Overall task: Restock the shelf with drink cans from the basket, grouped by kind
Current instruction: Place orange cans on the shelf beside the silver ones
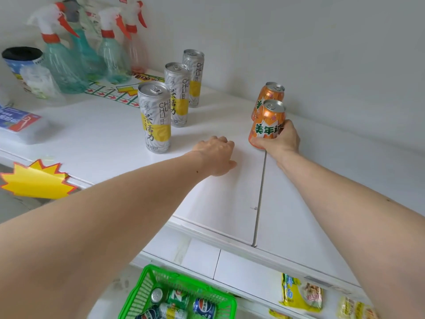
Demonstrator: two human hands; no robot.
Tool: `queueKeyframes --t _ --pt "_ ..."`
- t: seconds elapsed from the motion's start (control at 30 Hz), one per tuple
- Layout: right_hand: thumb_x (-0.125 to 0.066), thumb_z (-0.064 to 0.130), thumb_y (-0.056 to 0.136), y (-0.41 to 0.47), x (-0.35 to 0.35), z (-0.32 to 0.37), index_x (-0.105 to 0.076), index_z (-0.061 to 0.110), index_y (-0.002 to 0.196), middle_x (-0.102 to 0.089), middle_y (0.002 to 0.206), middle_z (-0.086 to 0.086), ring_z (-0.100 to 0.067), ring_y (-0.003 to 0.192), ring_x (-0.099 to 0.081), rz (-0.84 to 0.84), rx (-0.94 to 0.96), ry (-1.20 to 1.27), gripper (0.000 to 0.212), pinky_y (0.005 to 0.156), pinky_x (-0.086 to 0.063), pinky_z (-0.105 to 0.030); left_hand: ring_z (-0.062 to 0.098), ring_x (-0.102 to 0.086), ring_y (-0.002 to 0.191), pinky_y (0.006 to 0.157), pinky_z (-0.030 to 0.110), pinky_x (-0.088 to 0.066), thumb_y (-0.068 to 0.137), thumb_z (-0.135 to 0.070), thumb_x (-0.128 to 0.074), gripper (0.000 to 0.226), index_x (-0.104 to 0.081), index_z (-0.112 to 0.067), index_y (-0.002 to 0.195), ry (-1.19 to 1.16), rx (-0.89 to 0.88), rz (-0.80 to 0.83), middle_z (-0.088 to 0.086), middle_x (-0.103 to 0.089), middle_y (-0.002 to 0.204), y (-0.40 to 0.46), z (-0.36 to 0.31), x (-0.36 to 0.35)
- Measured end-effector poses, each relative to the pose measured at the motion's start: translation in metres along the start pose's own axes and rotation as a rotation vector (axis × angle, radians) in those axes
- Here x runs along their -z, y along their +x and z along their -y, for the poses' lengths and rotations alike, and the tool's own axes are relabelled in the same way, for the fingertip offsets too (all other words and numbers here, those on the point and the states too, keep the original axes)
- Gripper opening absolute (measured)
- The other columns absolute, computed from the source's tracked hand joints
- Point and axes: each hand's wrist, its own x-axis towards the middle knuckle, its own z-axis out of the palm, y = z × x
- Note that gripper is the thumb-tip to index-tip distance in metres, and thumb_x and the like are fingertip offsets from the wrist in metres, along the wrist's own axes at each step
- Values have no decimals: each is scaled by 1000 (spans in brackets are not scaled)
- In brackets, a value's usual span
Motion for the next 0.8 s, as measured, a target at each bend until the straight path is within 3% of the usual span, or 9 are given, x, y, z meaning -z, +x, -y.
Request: queueKeyframes --t 0.17,0.3,0.53,0.8 --pt "-93 22 55 12 -10 -3 -54 17 117 -64 111 1 -15 94 -60 -3 0 5 73 88 -51 -28 27 -41 126 95 40 -40 96 -46 -44 50 -43 -14 134 4 5 10 6 -47 134 12 1 -3" --pt "-93 22 56 19 -13 -3 -54 17 118 -65 114 0 -18 101 -63 -12 -3 15 74 93 -52 -33 27 -40 126 95 40 -42 96 -48 -43 51 -43 -14 134 23 11 4 6 -47 132 15 -2 -3" --pt "-92 22 59 24 -12 -3 -52 15 122 -63 117 0 -13 94 -56 12 -8 6 74 87 -48 -26 27 -39 127 91 39 -42 96 -48 -43 52 -42 -14 135 54 10 18 5 -45 133 15 -2 -2" --pt "-92 26 60 23 -12 -5 -50 15 123 -63 121 -1 -18 108 -62 33 -15 -3 77 92 -50 -29 27 -40 126 93 40 -43 96 -49 -43 53 -41 -14 136 56 9 35 6 -45 134 14 -2 -3"
